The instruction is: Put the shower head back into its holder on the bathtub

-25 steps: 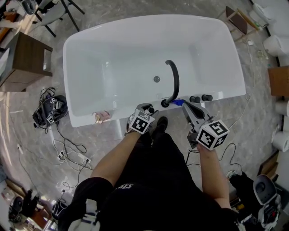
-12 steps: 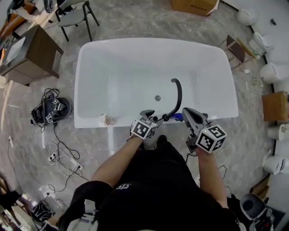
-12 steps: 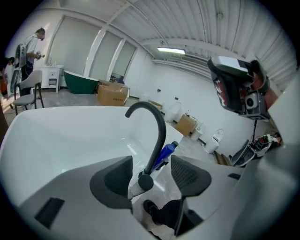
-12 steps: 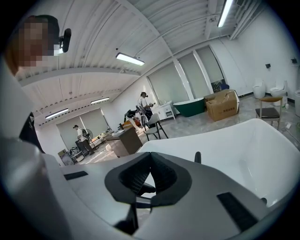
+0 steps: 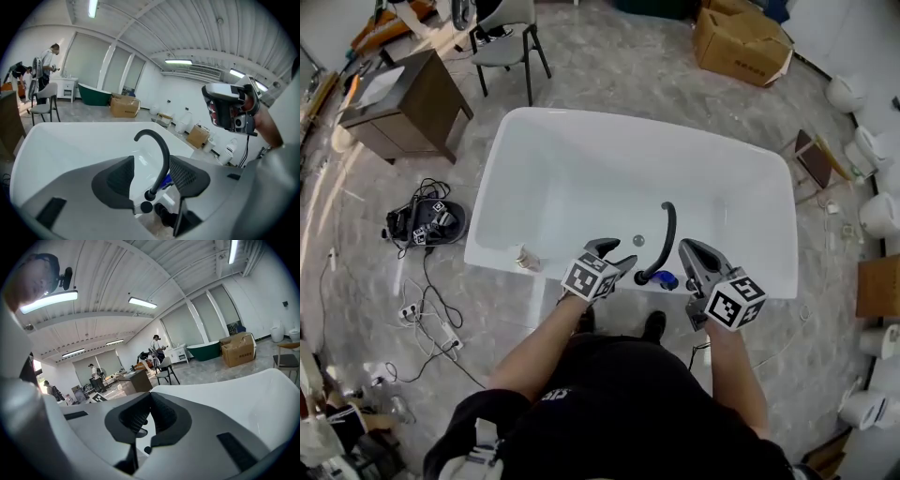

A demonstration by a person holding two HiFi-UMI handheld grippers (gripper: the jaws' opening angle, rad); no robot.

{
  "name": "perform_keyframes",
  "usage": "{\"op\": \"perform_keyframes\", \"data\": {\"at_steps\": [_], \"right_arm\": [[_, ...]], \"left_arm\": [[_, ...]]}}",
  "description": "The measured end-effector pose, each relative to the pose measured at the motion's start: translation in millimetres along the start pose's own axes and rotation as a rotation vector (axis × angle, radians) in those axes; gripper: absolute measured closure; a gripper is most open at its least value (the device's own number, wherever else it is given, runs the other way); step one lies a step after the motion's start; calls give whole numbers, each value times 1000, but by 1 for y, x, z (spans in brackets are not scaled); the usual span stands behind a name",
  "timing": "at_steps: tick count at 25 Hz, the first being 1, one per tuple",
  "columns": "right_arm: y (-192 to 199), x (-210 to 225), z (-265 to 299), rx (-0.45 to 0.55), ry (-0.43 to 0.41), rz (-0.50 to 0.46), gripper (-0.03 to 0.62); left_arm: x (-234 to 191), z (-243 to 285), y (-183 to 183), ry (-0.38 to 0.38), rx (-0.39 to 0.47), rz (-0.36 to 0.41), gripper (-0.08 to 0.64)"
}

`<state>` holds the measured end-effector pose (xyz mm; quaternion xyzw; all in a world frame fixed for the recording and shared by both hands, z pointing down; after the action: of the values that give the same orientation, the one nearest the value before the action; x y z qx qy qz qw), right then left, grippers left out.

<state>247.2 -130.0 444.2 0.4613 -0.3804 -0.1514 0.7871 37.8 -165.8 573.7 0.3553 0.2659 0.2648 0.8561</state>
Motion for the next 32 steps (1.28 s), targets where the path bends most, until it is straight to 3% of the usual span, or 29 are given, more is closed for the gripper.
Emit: {"op": "perform_keyframes", "data": {"at_steps": [4, 14, 23, 32], "right_arm": [[-25, 35, -36, 5, -22, -39, 578], [-75, 107, -99, 42, -116, -110, 578], [-109, 95, -105, 154, -100, -190, 578], [-113, 58, -105, 192, -108, -282, 578]], "left_arm": [[12, 0, -32, -104, 33, -52, 341], [76, -22, -133, -282, 213, 11, 393], [60, -84, -165, -395, 314, 20, 436], [57, -121, -187, -420, 427, 94, 466]]}}
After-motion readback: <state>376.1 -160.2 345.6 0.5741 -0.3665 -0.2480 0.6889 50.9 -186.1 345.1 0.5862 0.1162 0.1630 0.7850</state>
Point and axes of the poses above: the fingertips, and each gripper's own axes: z forward along the fingers, x to its right, y out of its underside, the point moved 9 cm from there along -z, backward along the fingers, and after that the axes turned 9 degrees about -y, right-handed, at the moved point
